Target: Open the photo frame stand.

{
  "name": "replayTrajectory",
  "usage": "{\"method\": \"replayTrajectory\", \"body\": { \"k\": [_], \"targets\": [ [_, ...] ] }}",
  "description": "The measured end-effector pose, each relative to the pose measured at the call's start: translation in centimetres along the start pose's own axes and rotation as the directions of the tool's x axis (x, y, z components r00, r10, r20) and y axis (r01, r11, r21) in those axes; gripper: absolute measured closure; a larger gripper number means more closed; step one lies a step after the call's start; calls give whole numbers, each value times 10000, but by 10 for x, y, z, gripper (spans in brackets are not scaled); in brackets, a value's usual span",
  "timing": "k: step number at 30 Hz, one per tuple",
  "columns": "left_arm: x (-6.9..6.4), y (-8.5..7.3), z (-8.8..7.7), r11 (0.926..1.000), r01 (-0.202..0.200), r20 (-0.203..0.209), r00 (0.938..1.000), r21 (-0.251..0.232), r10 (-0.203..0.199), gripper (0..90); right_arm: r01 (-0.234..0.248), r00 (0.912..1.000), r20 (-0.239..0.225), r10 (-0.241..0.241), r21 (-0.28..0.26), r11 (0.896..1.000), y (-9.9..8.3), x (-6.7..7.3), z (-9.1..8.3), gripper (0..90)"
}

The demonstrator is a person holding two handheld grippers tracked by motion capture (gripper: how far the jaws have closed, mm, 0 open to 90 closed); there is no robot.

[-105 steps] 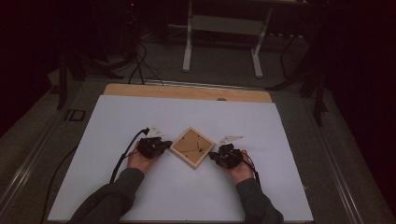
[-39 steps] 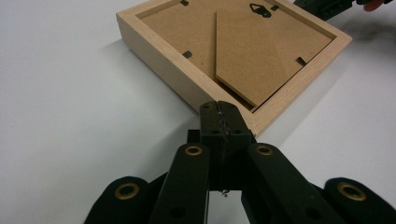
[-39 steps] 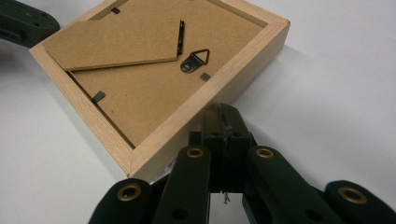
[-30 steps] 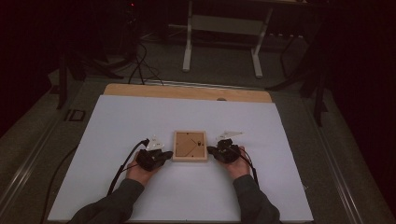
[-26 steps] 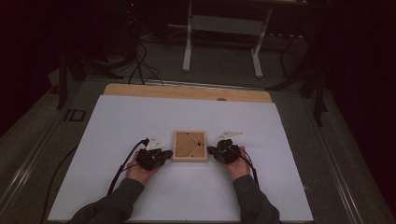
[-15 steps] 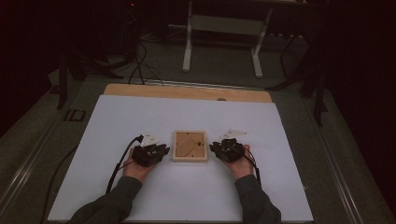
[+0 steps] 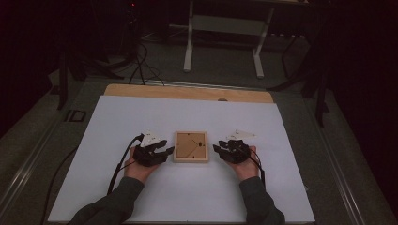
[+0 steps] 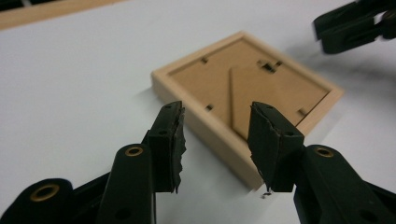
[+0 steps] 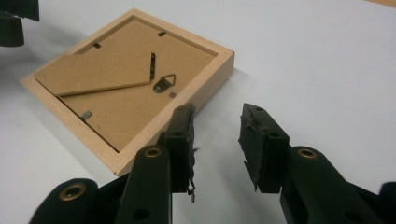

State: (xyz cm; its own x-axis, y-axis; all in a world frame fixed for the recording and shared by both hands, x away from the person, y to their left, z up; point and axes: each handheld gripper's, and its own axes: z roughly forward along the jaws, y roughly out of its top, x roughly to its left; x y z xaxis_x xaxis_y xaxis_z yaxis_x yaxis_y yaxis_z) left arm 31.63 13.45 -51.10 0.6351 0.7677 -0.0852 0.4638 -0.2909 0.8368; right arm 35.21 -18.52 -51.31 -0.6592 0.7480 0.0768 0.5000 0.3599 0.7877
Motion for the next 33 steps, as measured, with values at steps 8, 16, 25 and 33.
{"method": "replayTrajectory", "body": {
  "k": [8, 16, 25, 33],
  "targets": [
    [-8, 10, 2, 9999, -98, 437, 9990, -31, 100, 557, 112, 9990, -438, -129, -390, 9992, -2, 6, -6, 881],
    [-19, 13, 19, 9981, -387, 788, 9963, 477, 349, 513, 647, 9932, -957, -659, -160, 9978, -5, 22, -1, 900],
    [-26, 12, 36, 9946, -687, 652, 9958, 778, 637, 472, 834, 9879, -1307, -835, -60, 9965, -7, 32, 6, 900],
    [-29, 9, 45, 9918, -789, 560, 9957, 1000, 736, 466, 912, 9863, -1378, -907, -23, 9958, -7, 35, 10, 900]
  ]
}}
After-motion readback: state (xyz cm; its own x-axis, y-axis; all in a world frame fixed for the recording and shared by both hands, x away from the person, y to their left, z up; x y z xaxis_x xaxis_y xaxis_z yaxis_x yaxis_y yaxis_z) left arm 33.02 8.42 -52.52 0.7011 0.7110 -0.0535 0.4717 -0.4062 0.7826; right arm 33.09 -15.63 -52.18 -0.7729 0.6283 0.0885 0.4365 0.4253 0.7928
